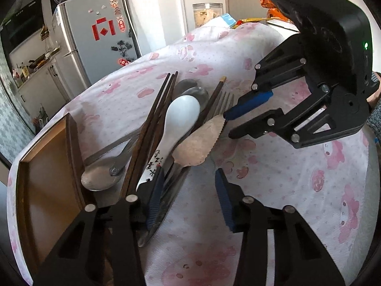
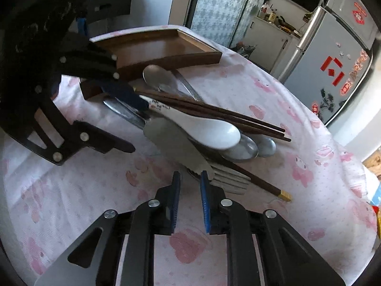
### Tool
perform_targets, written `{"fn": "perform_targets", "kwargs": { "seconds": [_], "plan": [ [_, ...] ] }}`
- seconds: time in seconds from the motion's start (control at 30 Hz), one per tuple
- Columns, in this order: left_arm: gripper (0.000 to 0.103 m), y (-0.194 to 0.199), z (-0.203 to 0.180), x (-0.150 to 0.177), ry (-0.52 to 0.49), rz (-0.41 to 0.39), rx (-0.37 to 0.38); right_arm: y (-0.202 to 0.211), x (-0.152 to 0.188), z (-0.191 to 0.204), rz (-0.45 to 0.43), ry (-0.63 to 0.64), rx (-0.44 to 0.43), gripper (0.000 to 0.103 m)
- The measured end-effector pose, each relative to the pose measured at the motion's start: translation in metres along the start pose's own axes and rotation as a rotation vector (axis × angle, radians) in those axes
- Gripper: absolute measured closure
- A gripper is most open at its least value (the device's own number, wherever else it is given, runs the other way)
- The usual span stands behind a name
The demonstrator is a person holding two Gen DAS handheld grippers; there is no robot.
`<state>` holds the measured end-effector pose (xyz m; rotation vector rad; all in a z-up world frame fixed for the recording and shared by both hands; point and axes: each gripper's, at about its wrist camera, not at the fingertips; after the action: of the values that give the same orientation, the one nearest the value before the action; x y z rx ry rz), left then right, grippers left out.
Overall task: Organize utensils
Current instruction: 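Close the right gripper on the cake server handle and lift it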
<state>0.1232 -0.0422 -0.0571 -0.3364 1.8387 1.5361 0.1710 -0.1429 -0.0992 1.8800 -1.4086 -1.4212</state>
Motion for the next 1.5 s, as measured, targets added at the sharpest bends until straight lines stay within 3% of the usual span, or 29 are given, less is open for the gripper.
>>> {"fn": "perform_targets", "kwargs": {
  "seconds": [0.03, 0.07, 0.3, 0.43, 0.5, 0.57, 0.63, 0.77, 0.9, 0.97, 1.07, 1.2, 1.3, 1.37, 1.4, 1.5],
  "plan": [
    [0.074, -0.001, 0.001, 0.0, 0.002, 0.009, 0.002, 0.002, -0.001, 0.002, -0.004, 0.013, 0.033, 0.058],
    [0.075, -0.001, 0.001, 0.001, 0.0, 0.009, -0.006, 0.002, -0.002, 0.004, -0.005, 0.025, 0.045, 0.052],
    [0.09, 0.0, 0.006, -0.004, 0.029, 0.016, 0.002, -0.006, -0.011, 0.009, -0.011, 0.048, 0.048, 0.052],
    [0.091, 0.001, 0.007, -0.004, 0.042, 0.023, 0.03, -0.015, -0.018, 0.011, -0.008, 0.05, 0.039, 0.053],
    [0.091, 0.001, 0.006, -0.003, 0.049, 0.029, 0.047, -0.016, -0.018, 0.011, -0.012, 0.045, 0.023, 0.067],
    [0.088, 0.002, 0.004, -0.001, 0.039, 0.023, 0.033, -0.013, -0.019, 0.011, -0.028, 0.042, 0.025, 0.081],
    [0.072, 0.004, 0.004, 0.0, 0.035, 0.016, 0.038, -0.012, -0.018, 0.014, -0.033, 0.056, 0.036, 0.084],
    [0.052, 0.009, 0.006, 0.003, 0.032, -0.006, 0.018, -0.007, -0.016, 0.018, -0.048, 0.067, 0.056, 0.091],
    [0.052, 0.013, 0.011, 0.0, 0.042, -0.015, 0.03, 0.003, -0.014, 0.023, -0.051, 0.082, 0.055, 0.093],
    [0.057, 0.013, 0.011, -0.002, 0.041, -0.019, 0.03, 0.01, -0.012, 0.028, -0.044, 0.099, 0.065, 0.095],
    [0.076, 0.015, 0.011, -0.006, 0.031, -0.021, 0.03, 0.02, -0.011, 0.033, -0.041, 0.118, 0.067, 0.096],
    [0.077, 0.033, 0.006, -0.01, 0.01, -0.065, 0.043, 0.039, -0.014, 0.038, -0.046, 0.124, 0.083, 0.098],
    [0.074, 0.059, 0.012, -0.014, 0.045, -0.129, 0.056, 0.046, -0.021, 0.038, -0.045, 0.111, 0.095, 0.103],
    [0.063, 0.073, 0.018, -0.014, 0.071, -0.16, 0.077, 0.049, -0.029, 0.037, -0.056, 0.09, 0.081, 0.103],
    [0.051, 0.079, 0.022, -0.013, 0.083, -0.175, 0.075, 0.049, -0.035, 0.037, -0.065, 0.087, 0.07, 0.103],
    [0.049, 0.09, 0.039, -0.007, 0.115, -0.206, 0.048, 0.041, -0.054, 0.04, -0.073, 0.056, 0.038, 0.103]
  ]
}}
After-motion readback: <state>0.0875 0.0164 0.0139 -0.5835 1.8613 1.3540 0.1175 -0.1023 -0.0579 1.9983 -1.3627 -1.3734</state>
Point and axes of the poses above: each gripper's, at about its wrist camera, not at the fingertips, and y roughly against the way its jaws point, z to its left, x to its underside, and after that the axes turned 13 degrees about y, right-handed
